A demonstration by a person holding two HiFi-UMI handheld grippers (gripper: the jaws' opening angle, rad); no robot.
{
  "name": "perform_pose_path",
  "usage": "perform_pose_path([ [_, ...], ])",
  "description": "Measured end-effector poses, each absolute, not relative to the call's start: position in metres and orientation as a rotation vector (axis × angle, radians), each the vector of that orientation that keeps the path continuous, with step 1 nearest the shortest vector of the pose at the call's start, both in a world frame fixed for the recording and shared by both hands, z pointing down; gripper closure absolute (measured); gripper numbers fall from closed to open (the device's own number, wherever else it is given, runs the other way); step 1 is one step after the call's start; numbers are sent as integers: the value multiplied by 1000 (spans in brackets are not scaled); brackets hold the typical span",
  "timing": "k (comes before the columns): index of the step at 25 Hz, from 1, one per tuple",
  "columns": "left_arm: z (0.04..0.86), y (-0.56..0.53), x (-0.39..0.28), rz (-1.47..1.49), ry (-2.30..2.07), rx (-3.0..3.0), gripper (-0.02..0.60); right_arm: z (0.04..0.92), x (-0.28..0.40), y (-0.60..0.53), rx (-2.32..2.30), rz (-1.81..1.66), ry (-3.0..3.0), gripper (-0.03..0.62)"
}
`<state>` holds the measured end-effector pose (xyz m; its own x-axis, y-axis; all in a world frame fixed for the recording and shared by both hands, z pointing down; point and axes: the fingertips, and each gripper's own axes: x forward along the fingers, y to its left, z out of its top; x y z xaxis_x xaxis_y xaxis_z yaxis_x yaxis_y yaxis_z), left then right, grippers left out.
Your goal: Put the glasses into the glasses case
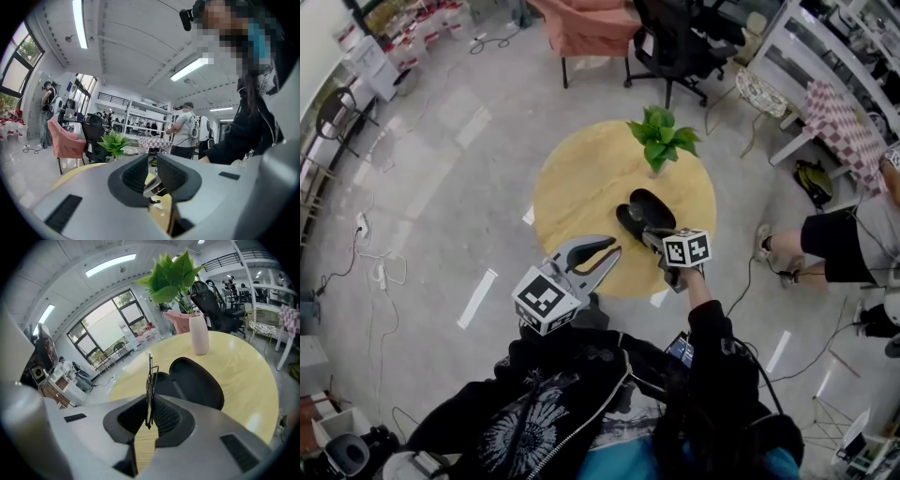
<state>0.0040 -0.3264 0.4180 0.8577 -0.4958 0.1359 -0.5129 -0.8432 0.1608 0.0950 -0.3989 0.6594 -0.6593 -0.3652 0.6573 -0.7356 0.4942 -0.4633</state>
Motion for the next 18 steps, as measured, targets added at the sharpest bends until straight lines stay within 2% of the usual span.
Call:
perform_pose_path([
  [18,424,-355,-24,149,-849,2793,529,708,82,-394,690,1105,-2043,537],
])
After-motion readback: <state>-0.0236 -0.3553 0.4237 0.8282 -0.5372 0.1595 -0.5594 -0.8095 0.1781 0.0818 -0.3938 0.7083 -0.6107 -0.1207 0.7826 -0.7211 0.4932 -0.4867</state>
